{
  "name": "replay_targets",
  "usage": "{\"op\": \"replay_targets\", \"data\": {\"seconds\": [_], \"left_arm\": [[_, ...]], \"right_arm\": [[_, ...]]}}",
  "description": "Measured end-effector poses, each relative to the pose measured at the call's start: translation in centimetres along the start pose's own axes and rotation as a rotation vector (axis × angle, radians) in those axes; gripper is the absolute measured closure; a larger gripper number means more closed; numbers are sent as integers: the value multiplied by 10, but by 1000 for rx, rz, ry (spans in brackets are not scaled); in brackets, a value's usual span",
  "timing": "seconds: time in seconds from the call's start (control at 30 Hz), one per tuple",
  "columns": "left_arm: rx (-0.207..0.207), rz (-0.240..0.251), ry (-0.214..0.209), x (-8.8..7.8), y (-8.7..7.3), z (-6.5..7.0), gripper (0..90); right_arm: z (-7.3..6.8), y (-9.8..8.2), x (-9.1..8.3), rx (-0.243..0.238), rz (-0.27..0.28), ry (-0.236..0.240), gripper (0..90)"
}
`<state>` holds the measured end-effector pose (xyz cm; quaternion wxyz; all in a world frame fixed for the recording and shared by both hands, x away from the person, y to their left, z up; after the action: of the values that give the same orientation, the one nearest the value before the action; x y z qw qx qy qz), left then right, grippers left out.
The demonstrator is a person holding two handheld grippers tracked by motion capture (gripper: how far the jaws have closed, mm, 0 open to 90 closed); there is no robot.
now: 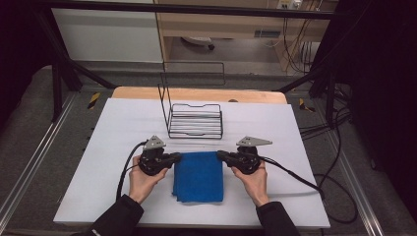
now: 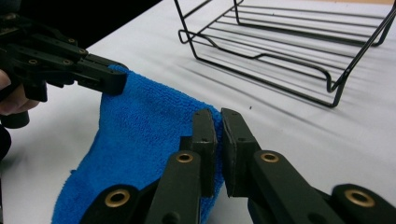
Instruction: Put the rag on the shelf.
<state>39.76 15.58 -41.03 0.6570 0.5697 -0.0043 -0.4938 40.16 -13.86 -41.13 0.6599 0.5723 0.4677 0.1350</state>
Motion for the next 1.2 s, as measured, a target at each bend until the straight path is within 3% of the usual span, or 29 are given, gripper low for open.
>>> {"op": "replay_targets", "data": {"seconds": [0.27,1.2], "left_arm": [[0,43,-5,-9,4,6,838],[33,155,-23,-38,19,25,838]], "right_arm": [[-5,9,-9,-48,32,-16,852],[-21,34,-36,-143,152,-52,853]]}}
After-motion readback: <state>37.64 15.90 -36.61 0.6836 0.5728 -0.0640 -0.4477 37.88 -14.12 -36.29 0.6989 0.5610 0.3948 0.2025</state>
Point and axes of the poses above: each handheld gripper's, and its own axes: x roughly forward along the jaws, y roughly out of its top, z roughly to its right, the point moved 1 cm from there along x, roughly forward along the jaws, and after that the axes turned 12 degrees about -x, right-handed, at the moved point
